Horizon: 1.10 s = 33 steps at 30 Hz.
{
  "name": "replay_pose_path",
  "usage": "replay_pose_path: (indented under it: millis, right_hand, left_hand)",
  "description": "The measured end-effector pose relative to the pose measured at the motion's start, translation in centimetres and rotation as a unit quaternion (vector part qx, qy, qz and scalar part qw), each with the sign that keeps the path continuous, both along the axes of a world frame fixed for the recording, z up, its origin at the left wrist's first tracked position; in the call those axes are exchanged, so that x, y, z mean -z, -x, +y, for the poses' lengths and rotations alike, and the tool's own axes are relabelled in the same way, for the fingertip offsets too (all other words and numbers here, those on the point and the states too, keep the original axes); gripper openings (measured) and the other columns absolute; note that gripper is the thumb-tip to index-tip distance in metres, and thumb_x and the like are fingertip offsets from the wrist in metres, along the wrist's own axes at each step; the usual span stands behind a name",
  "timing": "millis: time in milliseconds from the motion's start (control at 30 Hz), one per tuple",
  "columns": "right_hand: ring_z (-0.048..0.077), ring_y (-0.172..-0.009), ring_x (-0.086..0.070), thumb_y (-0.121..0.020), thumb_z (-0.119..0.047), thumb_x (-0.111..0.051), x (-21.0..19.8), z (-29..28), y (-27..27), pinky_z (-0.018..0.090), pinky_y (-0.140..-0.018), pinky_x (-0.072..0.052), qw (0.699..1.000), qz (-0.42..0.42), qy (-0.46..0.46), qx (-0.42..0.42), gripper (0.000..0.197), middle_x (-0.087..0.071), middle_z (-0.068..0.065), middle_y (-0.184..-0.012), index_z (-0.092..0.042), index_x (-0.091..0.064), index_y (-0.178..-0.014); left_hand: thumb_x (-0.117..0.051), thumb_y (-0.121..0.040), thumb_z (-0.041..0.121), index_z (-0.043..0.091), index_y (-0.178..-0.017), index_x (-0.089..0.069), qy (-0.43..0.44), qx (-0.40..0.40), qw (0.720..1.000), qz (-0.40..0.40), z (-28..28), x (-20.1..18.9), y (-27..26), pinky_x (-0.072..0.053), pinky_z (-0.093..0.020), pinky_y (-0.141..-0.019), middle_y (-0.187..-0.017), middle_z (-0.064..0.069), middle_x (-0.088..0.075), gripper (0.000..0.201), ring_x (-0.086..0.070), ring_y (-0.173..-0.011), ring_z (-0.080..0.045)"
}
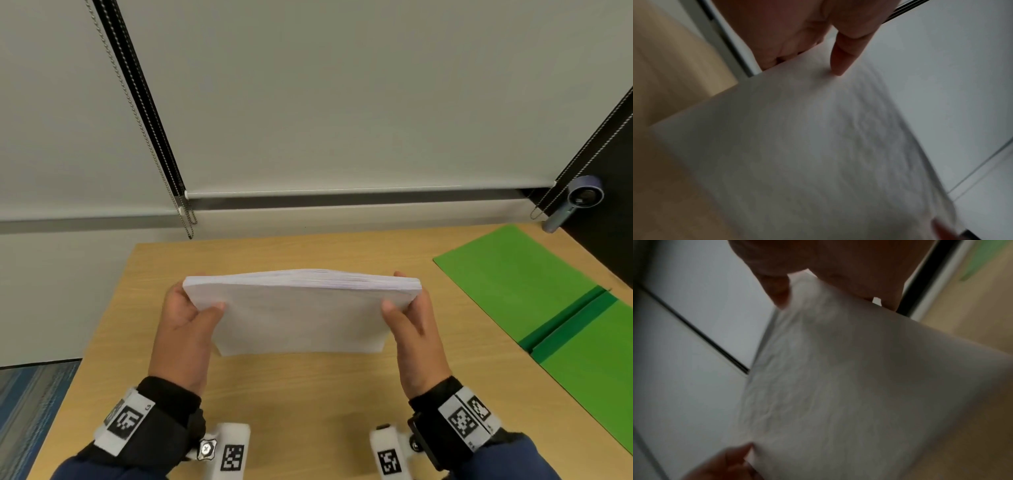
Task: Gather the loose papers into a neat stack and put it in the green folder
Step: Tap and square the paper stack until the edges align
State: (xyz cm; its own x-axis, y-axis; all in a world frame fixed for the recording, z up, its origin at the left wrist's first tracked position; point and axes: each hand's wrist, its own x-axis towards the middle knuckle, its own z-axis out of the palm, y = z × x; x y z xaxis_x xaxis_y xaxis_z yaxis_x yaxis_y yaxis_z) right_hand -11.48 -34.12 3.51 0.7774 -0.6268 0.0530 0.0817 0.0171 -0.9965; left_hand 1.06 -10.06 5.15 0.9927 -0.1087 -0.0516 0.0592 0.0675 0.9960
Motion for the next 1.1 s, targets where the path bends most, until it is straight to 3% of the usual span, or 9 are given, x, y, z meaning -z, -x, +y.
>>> replay_pose_path:
  millis: [133, 267, 533, 667, 733, 833, 933, 1000, 1100]
  right_hand:
    - [-0.008, -0.075, -0.065, -0.096, 0.007, -0.046, -0.4, 0.2, -0.4, 0.009, -0.066, -0.049, 1.0, 0.021, -0.011, 0.005, 0.034, -0.075, -0.018, -0.081, -0.022, -0.063, -0.1]
    - [-0.006, -0.078, -0.064, -0.094, 0.008, -0.045, -0.5, -0.3, -0.7, 0.012, -0.069, -0.049, 1.0, 0.006, -0.019, 0.02, 0.036, -0.074, -0.018, -0.083, -0.021, -0.064, -0.101]
    - [0.016, -0.096, -0.062, -0.082, 0.017, -0.043, 1.8, -0.5, -1.2, 0.033, -0.082, -0.047, 0.995, 0.079, -0.059, 0.022, 0.05, -0.073, 0.004, -0.108, -0.018, -0.066, -0.109]
    - [0.017, -0.09, -0.063, -0.085, 0.017, -0.043, 2.5, -0.8, -1.2, 0.034, -0.081, -0.045, 0.993, 0.092, -0.075, 0.005, 0.047, -0.077, -0.01, -0.086, -0.018, -0.072, -0.094]
    - [0.018, -0.09, -0.064, -0.085, 0.017, -0.044, 2.5, -1.0, -1.1, 0.034, -0.081, -0.046, 0.993, 0.095, -0.077, -0.001, 0.046, -0.077, -0.01, -0.086, -0.018, -0.072, -0.095]
    - [0.018, -0.09, -0.064, -0.085, 0.016, -0.044, 2.5, -1.1, -1.1, 0.033, -0.081, -0.047, 0.992, 0.097, -0.077, -0.004, 0.046, -0.077, -0.01, -0.086, -0.019, -0.072, -0.095]
    - [0.019, -0.092, -0.063, -0.086, 0.016, -0.044, 2.5, -1.1, -1.1, 0.034, -0.082, -0.047, 0.992, 0.098, -0.075, -0.005, 0.046, -0.077, -0.008, -0.089, -0.018, -0.071, -0.098]
    - [0.018, -0.09, -0.063, -0.086, 0.016, -0.043, 2.3, -1.0, -1.0, 0.033, -0.08, -0.046, 0.992, 0.098, -0.076, -0.005, 0.046, -0.077, -0.008, -0.087, -0.018, -0.071, -0.097]
    - [0.01, -0.082, -0.066, -0.086, 0.018, -0.042, 1.8, -0.8, -1.0, 0.029, -0.076, -0.047, 0.992, 0.095, -0.079, -0.014, 0.047, -0.078, -0.009, -0.084, -0.017, -0.071, -0.098]
  left_hand:
    - [-0.047, -0.098, -0.004, 0.029, -0.099, -0.068, 0.006, -0.008, 1.0, 0.021, -0.4, 0.4, 0.1, -0.047, -0.025, -0.078, -0.09, 0.015, -0.076, 0.039, -0.069, -0.081, 0.005]
    - [-0.045, -0.098, -0.006, 0.029, -0.101, -0.068, 0.01, -0.004, 1.0, 0.008, -0.5, 0.4, -0.2, -0.054, -0.013, -0.069, -0.091, 0.016, -0.077, 0.042, -0.069, -0.084, 0.005]
    - [-0.047, -0.095, -0.007, 0.028, -0.097, -0.065, -0.03, -0.002, 0.997, 0.064, -0.7, 1.5, 0.4, -0.044, -0.022, -0.072, -0.086, 0.015, -0.075, 0.04, -0.066, -0.087, -0.006]
    - [-0.052, -0.092, -0.003, 0.033, -0.104, -0.061, -0.084, -0.017, 0.996, 0.033, -0.1, 0.7, 0.5, -0.046, -0.026, -0.077, -0.107, 0.008, -0.068, 0.039, -0.062, -0.111, -0.022]
    - [-0.056, -0.091, -0.001, 0.03, -0.125, -0.054, -0.15, -0.043, 0.987, -0.04, 0.4, -1.3, 0.5, -0.045, -0.028, -0.094, -0.129, 0.004, -0.06, 0.046, -0.054, -0.127, -0.021]
    - [-0.059, -0.091, 0.01, 0.014, -0.152, -0.035, -0.311, -0.054, 0.91, -0.269, -0.2, -5.7, 1.5, -0.026, -0.04, -0.119, -0.156, -0.005, -0.038, 0.066, -0.03, -0.147, -0.022]
    - [-0.054, -0.088, 0.032, 0.006, -0.15, -0.038, -0.463, 0.076, 0.748, -0.47, -3.0, -7.2, 2.7, -0.023, -0.058, -0.12, -0.157, -0.016, -0.039, 0.069, -0.031, -0.149, -0.035]
    - [-0.054, -0.087, 0.042, 0.008, -0.151, -0.038, -0.554, 0.165, 0.661, -0.477, -5.2, -6.7, 3.0, -0.026, -0.059, -0.12, -0.155, -0.016, -0.044, 0.074, -0.037, -0.146, -0.035]
    - [-0.063, -0.084, 0.026, 0.007, -0.135, -0.056, -0.603, 0.212, 0.606, -0.474, -7.6, -6.1, 2.9, -0.039, -0.056, -0.112, -0.124, -0.013, -0.066, 0.055, -0.062, -0.116, -0.035]
